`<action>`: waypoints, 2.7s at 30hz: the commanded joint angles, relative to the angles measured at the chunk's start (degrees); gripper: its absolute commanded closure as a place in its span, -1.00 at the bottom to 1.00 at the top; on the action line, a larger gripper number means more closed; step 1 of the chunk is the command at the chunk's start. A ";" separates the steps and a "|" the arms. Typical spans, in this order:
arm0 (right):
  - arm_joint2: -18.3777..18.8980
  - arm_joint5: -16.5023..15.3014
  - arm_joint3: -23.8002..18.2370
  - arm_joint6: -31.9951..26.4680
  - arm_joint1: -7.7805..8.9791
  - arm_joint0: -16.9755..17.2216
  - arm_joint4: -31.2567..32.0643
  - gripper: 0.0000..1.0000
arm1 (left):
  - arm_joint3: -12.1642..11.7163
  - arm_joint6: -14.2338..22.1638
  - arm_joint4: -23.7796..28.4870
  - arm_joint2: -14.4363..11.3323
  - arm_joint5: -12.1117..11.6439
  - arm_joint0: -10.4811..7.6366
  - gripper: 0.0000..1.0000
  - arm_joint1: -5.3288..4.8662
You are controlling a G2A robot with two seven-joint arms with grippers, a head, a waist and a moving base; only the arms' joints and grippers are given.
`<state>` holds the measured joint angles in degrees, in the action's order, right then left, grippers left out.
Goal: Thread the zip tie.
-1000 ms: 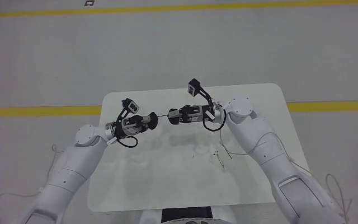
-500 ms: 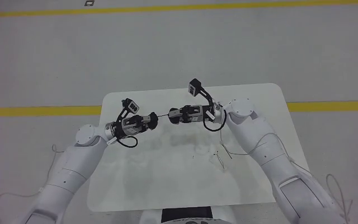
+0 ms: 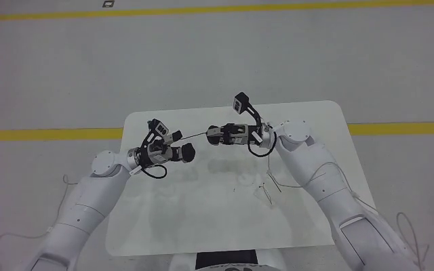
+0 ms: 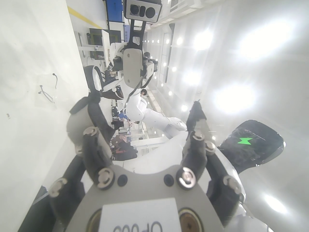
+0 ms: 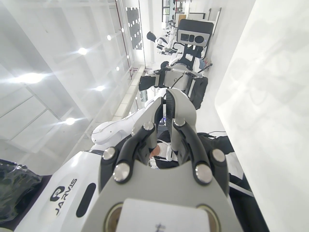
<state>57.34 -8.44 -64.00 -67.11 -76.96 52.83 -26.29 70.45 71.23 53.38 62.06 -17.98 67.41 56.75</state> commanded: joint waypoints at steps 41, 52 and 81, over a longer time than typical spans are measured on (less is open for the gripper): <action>-1.18 3.05 -4.13 -3.38 0.55 2.63 -4.35 1.00 | 1.64 7.42 -2.15 -2.10 -0.28 -1.65 -1.00 -0.14; -0.88 4.46 -6.81 -1.36 0.99 4.06 -3.22 1.00 | 3.72 4.53 -3.49 -1.41 -0.05 -0.66 -1.00 -0.30; -2.30 6.43 -6.70 -0.83 1.58 3.53 -1.39 1.00 | 3.53 4.06 -5.20 -1.01 0.11 -0.68 0.30 -0.16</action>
<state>54.97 -2.15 -70.60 -68.01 -75.46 56.34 -27.96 73.97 75.60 48.46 61.01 -17.76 66.70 56.60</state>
